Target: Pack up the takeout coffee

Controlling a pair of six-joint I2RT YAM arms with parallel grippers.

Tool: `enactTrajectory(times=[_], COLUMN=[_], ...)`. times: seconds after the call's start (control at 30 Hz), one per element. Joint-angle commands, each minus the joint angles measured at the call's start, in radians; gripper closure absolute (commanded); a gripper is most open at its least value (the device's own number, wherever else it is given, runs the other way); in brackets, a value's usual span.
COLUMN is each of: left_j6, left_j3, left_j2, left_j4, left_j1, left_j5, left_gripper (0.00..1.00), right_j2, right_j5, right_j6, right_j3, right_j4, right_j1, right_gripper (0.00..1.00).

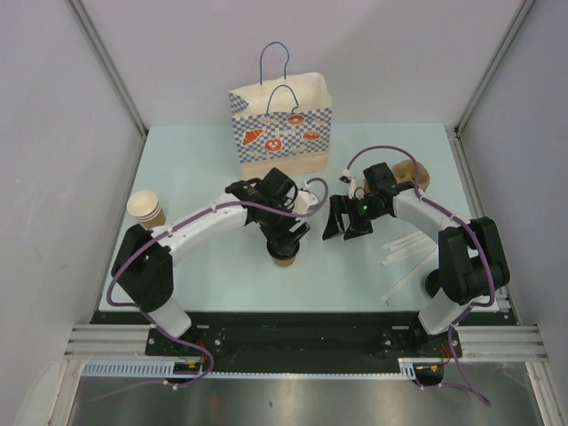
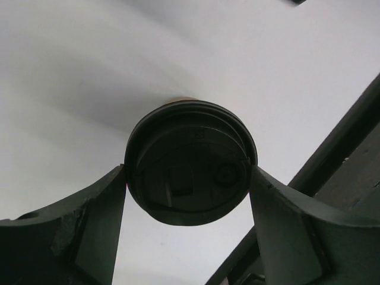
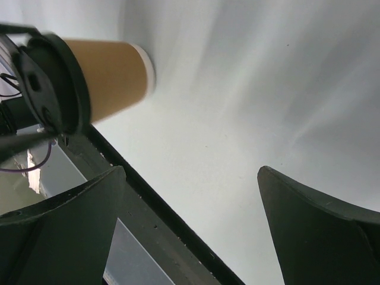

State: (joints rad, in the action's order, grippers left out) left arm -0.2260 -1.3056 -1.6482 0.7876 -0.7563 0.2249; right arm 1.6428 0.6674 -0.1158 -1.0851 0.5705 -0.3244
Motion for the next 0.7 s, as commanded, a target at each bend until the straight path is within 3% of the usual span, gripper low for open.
enactTrajectory(times=[0.0, 0.2, 0.37, 0.47, 0.67], left_j6=[-0.055, -0.173, -0.239, -0.239, -0.22], left_j3=[-0.063, -0.154, -0.23, -0.271, -0.281], left_j2=[0.109, 0.104, 0.012, -0.056, -0.13], left_j4=[0.088, 0.177, 0.188, 0.176, 0.116], left_j1=[0.126, 0.386, 0.592, 0.672, 0.727], left_j5=[-0.021, -0.006, 0.031, 0.057, 0.076], left_gripper=[0.45, 0.45, 0.45, 0.46, 0.46], right_j2=[-0.008, -0.012, -0.018, -0.021, -0.031], right_j5=[0.018, 0.021, 0.023, 0.024, 0.02], right_j6=[0.005, 0.01, 0.021, 0.027, 0.038], right_j3=[-0.036, -0.038, -0.038, -0.038, -0.038], right_j4=[-0.006, -0.008, -0.008, -0.004, 0.005], right_j1=[0.008, 0.011, 0.016, 0.016, 0.018], right_gripper=[0.0, 0.0, 0.01, 0.0, 0.0])
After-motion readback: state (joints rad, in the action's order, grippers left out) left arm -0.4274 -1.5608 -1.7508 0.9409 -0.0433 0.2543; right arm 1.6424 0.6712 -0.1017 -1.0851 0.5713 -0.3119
